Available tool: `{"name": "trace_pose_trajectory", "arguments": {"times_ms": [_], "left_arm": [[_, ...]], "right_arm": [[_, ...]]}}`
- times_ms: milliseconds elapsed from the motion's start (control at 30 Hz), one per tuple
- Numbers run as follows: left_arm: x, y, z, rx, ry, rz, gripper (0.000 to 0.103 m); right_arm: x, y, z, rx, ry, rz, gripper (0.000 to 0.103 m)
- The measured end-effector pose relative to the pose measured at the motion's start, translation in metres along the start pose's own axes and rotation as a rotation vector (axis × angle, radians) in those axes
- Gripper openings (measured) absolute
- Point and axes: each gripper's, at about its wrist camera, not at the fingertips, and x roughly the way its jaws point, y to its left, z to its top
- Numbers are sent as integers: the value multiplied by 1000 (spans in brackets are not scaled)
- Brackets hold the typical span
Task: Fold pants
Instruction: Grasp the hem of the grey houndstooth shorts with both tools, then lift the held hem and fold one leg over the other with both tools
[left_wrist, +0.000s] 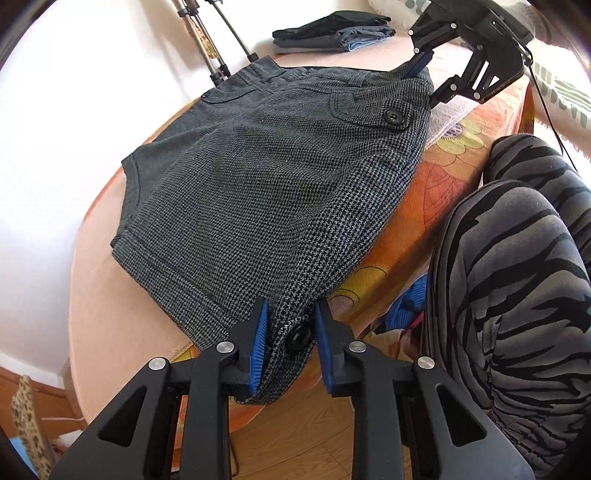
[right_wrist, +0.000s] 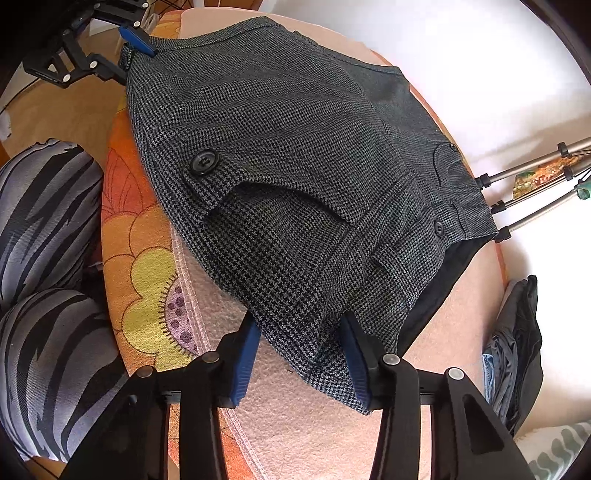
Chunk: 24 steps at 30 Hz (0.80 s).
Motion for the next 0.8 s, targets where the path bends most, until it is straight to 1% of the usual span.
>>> {"name": "trace_pose_trajectory", "arguments": {"times_ms": [200, 300, 367, 433, 567, 667, 800], "left_arm": [[-15, 8, 4, -18, -49, -1, 15], [-25, 17, 9, -47, -87, 6, 14], [-31, 27, 13, -83, -119, 10, 13], [-36, 39, 20, -109, -147, 16, 13], [-45, 63, 40, -121, -208, 63, 12], [-46, 87, 57, -148, -250, 75, 11], [-41, 116, 80, -149, -282, 114, 11]], "right_arm": [[-9, -4, 7, 26, -27, -17, 27], [-17, -11, 11, 50, -50, -29, 24], [-24, -16, 14, 71, -67, -39, 23], [-30, -20, 17, 87, -84, -55, 21], [-43, -35, 28, 123, -115, -98, 18], [-52, -49, 38, 138, -134, -131, 16], [-59, -75, 54, 164, -155, -159, 15]]}}
